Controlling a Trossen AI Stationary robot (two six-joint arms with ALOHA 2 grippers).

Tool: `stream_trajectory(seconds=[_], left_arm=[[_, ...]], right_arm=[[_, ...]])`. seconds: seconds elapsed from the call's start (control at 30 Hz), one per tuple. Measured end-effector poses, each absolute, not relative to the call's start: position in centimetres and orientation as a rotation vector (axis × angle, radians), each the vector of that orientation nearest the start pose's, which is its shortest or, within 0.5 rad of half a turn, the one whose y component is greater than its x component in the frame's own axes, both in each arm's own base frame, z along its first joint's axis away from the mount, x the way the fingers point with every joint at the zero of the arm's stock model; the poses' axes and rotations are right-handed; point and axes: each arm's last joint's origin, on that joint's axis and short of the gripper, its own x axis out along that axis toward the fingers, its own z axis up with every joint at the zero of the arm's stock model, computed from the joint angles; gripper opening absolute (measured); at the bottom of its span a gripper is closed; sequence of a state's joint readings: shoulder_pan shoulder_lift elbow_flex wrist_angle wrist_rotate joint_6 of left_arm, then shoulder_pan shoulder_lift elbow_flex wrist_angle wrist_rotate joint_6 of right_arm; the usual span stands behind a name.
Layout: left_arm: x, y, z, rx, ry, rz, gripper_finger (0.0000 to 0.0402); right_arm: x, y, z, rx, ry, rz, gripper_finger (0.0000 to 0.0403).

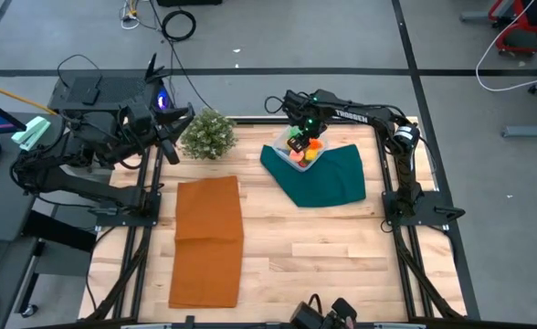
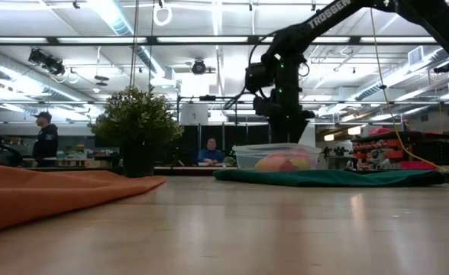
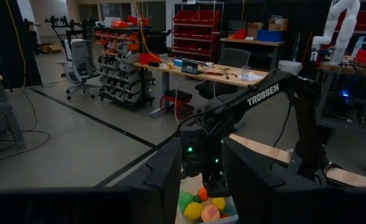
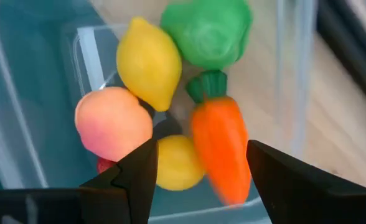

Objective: Pick and placing Produce into tupperware
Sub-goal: Put the carrot into the transparent bin, then return to Home Position

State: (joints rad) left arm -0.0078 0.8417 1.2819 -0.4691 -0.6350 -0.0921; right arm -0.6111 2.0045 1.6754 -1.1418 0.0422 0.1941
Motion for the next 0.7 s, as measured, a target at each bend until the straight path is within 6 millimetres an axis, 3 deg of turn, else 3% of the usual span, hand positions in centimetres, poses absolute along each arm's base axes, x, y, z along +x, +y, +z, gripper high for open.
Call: stream_trajectory(seconds=[0.3,0.5,0.6,0.7], left_arm=[[13.1,1.6,45.6,-0.080,-0.001,0.628,0.0125],[13.2,1.6,45.6,-0.079,0.000,0.618,0.0123],[13.2,1.6,45.6,-0.079,0.002,0.618,0.0125],[13.1,1.6,45.5,-0.075,0.015,0.618,0.0123]], right_arm=[[32.8,-22.8,27.1,0.533,1.308,-0.676,0.0211],[33.5,-21.8,28.5,0.479,1.307,-0.688,0.0200],[33.3,-21.6,28.4,0.558,1.313,-0.652,0.0158],[33.3,-21.3,28.4,0.581,1.330,-0.632,0.0066]])
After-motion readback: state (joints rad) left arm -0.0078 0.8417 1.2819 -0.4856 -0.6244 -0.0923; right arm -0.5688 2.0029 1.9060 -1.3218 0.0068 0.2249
